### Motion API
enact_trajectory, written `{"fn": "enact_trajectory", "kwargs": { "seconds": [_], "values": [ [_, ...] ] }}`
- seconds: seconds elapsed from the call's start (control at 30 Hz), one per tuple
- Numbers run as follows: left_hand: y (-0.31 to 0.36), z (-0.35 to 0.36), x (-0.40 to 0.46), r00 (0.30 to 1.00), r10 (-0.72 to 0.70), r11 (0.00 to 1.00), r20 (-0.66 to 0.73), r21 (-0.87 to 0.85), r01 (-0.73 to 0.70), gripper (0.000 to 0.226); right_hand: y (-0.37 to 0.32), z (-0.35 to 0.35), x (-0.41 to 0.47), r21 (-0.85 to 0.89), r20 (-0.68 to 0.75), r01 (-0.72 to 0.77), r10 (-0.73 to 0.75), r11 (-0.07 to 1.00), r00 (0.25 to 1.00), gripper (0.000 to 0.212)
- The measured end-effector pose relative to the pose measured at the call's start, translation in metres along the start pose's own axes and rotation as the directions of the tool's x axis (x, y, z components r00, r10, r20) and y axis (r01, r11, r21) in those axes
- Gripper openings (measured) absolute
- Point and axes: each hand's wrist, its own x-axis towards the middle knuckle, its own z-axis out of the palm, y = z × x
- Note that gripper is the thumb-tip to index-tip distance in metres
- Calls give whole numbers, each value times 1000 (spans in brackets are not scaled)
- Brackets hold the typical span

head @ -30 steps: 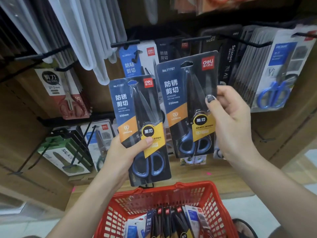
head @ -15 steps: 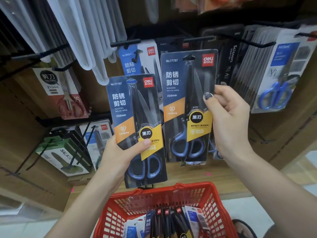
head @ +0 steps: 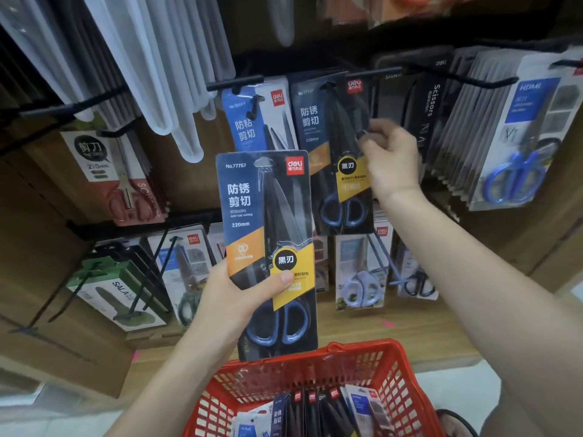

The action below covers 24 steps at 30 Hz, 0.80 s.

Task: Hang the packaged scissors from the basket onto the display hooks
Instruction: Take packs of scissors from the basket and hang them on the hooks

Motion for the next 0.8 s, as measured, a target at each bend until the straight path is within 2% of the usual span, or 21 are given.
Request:
{"fn": "enact_trajectory", "kwargs": {
  "seconds": [0.3,0.43,0.53,0.6,0.63,0.7,0.73,0.8],
  "values": [
    [1,-1,4,1000,12,998,2,58,-13,41,10,16,14,-10,-8,45,-45,999,999,9],
    [6,4,5,999,36,997,17,73,-37,41,7,13,9,-67,-76,20,-25,998,997,30],
    [11,10,7,998,61,993,32,101,-64,39,2,3,-16,-82,-94,29,-36,996,995,30],
    [15,16,10,997,75,991,32,110,-78,38,1,-6,-40,-15,16,-2,2,1000,1000,15],
    [17,20,12,997,76,992,27,98,-78,38,-1,-11,-52,57,131,-76,68,995,989,10],
    [21,29,18,997,69,996,29,55,-71,37,-8,-20,-72,197,408,-306,206,931,890,19],
    [23,34,21,996,77,996,38,40,-79,35,-9,-23,-80,217,512,-361,209,907,833,20],
    [25,43,24,992,108,993,65,46,-112,30,-11,-29,-93,253,598,-338,128,907,791,17]
  ]
}}
